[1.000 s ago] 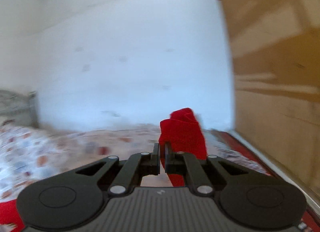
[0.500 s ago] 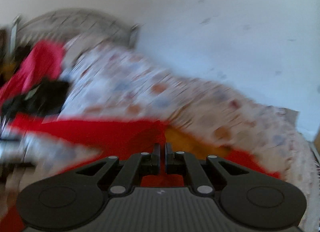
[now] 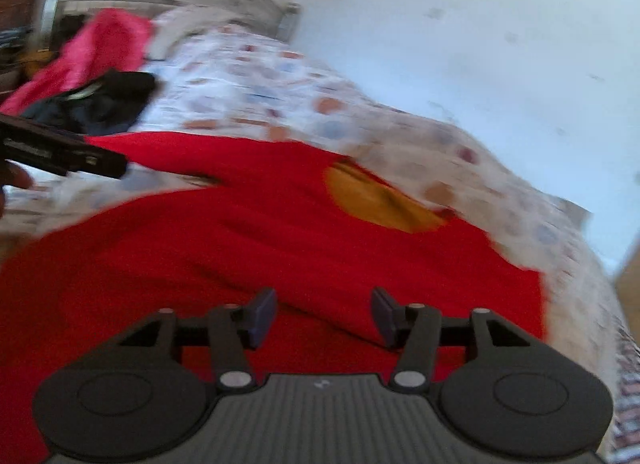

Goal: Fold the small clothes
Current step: 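Fold the held sleeve across the sweater body and open the right tool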

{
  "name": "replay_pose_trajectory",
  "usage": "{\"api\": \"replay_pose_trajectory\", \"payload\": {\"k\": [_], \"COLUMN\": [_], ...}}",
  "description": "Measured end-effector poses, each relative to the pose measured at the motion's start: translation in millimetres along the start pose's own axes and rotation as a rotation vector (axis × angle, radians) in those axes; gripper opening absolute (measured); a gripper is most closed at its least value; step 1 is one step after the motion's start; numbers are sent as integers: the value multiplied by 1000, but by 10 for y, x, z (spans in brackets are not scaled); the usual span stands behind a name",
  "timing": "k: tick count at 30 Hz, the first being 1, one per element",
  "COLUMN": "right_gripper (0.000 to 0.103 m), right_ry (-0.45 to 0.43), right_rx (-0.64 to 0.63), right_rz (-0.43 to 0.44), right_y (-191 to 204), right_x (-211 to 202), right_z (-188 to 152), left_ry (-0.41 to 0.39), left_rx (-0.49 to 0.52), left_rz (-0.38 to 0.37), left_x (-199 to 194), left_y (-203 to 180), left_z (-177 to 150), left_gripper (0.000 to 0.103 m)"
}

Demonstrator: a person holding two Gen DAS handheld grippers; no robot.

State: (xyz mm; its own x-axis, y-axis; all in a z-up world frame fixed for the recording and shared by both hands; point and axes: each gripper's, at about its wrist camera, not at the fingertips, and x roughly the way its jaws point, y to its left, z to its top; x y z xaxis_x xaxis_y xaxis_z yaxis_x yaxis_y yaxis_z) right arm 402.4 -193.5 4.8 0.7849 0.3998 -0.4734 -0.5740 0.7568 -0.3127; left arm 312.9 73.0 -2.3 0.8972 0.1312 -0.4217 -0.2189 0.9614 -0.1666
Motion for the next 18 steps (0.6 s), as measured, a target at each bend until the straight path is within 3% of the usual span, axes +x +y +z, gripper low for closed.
{"api": "replay_pose_trajectory", "payload": {"k": [4, 8, 11, 14, 18], "right_gripper": [77, 80, 67, 56, 49], "right_ry": [23, 61, 80, 88, 74], "right_rx": [114, 234, 343, 365, 394], "right_rz": [-172, -280, -283, -294, -266], "right_y": [-463, -885, -1156, -1309, -1439], "right_x": [-11, 114, 282, 498, 744], "right_z": [-241, -462, -612, -652, -616], "left_ry": [13, 32, 63, 123, 138], "left_rx": [28, 69, 91, 61, 35], "left_rz": [-29, -19, -2, 41, 59], "left_x": [284, 583, 777, 924, 1009], "left_y": [-275, -477, -539, -513, -443], "left_z": [31, -1, -39, -82, -198], "left_gripper": [102, 102, 102, 102, 103]}}
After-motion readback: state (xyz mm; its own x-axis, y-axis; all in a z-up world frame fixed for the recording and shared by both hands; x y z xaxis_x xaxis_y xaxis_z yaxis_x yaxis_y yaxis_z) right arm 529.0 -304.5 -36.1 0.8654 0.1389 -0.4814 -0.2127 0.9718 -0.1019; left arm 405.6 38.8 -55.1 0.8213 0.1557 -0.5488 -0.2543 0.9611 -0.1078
